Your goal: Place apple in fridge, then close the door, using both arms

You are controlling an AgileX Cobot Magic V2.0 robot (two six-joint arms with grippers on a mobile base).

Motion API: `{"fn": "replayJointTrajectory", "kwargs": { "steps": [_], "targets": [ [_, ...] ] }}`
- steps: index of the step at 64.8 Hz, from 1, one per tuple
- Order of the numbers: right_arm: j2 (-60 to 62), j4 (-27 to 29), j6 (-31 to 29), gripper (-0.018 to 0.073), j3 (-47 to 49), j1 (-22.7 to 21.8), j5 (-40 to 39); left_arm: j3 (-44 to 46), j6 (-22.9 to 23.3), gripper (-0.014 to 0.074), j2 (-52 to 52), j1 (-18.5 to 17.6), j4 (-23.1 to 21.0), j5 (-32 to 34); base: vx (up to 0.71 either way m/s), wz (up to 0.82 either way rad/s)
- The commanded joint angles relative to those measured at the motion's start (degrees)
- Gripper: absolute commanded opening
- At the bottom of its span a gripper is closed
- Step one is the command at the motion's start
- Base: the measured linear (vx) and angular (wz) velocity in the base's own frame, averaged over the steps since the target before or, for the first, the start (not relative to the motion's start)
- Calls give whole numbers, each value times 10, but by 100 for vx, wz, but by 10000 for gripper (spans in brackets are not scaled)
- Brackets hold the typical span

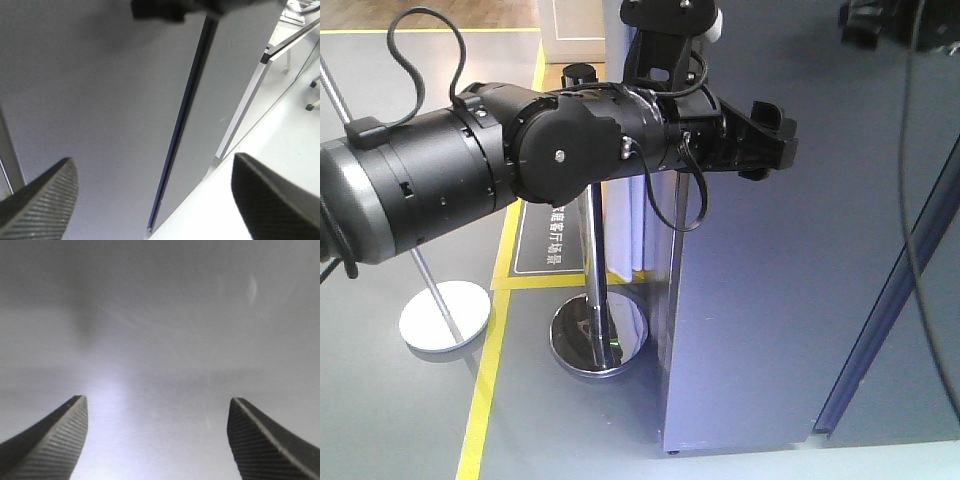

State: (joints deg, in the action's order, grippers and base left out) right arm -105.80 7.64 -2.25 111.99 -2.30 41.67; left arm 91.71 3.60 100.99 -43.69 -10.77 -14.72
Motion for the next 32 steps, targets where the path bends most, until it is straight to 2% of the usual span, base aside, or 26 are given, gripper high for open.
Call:
{"fn": "replayJointTrajectory", "kwargs": {
  "steps": [1,18,32],
  "targets": [
    [68,2,-9,561,17,-2,-31,20,1,591,-31,-4,-8,37,0,0],
    [136,0,-24,561,17,-2,-27,20,1,591,-31,-4,-8,37,0,0],
    [151,11,-20,561,17,-2,11,20,1,591,-31,-4,-8,37,0,0]
  ]
}}
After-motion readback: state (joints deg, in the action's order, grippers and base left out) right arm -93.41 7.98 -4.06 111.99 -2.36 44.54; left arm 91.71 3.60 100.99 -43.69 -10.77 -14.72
